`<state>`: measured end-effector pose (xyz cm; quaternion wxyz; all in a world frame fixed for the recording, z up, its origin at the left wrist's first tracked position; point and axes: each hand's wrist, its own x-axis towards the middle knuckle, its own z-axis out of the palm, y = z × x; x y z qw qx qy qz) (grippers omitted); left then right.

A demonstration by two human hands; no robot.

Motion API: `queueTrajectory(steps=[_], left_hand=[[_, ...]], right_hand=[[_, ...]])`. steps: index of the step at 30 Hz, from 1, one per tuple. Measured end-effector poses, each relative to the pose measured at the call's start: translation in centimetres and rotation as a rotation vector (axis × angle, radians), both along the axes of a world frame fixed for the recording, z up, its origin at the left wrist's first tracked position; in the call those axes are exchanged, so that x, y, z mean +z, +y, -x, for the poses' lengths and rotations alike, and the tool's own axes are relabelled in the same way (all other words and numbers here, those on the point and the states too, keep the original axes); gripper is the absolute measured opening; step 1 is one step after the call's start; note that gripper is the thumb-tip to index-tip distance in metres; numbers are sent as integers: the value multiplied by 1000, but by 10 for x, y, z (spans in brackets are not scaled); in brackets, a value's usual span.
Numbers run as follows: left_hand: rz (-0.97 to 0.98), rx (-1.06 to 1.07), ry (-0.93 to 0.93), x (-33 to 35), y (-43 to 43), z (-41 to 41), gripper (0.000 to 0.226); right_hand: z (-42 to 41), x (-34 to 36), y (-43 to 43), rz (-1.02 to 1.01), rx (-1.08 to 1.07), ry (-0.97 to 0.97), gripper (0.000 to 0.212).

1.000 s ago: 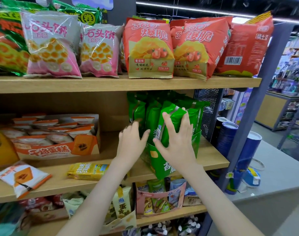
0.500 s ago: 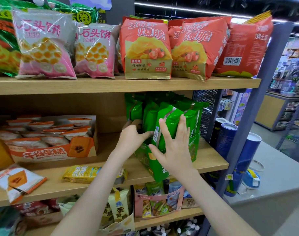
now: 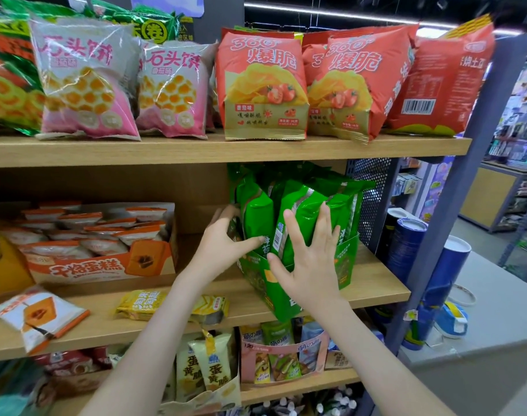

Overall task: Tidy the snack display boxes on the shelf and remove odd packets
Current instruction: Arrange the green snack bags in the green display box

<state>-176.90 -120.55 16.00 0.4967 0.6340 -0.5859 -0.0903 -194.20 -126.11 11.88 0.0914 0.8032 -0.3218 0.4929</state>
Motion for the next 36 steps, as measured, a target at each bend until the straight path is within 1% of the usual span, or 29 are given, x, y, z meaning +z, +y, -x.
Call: queueTrajectory(steps=[4, 14, 16, 21, 26, 29, 31, 34, 36], left_hand=[[-2, -3, -8, 3, 1, 0, 47], [0, 89, -174, -4, -7, -5, 51], [5, 85, -182, -2, -7, -4, 52], [-9, 27, -117, 4, -6, -1, 45], [-40, 48, -69, 6, -14, 2, 57], [-47, 66, -67, 6, -14, 5, 70], [-18, 55, -47, 10, -12, 5, 63], [126, 4, 122, 23, -8, 5, 41], [141, -16, 155, 29, -8, 4, 39]], right_hand=[[-1, 0, 0, 10, 2, -8, 75], [-1, 1, -2, -8, 10, -1, 72], [2, 1, -4, -18, 23, -3, 71], [5, 0, -5, -36, 50, 2, 72], [5, -3, -6, -15, 41, 34, 78], [4, -3, -7, -18, 42, 33, 79], [5, -2, -8, -18, 45, 41, 78], [9, -1, -12, -15, 55, 67, 75], [10, -1, -12, -12, 56, 70, 73]])
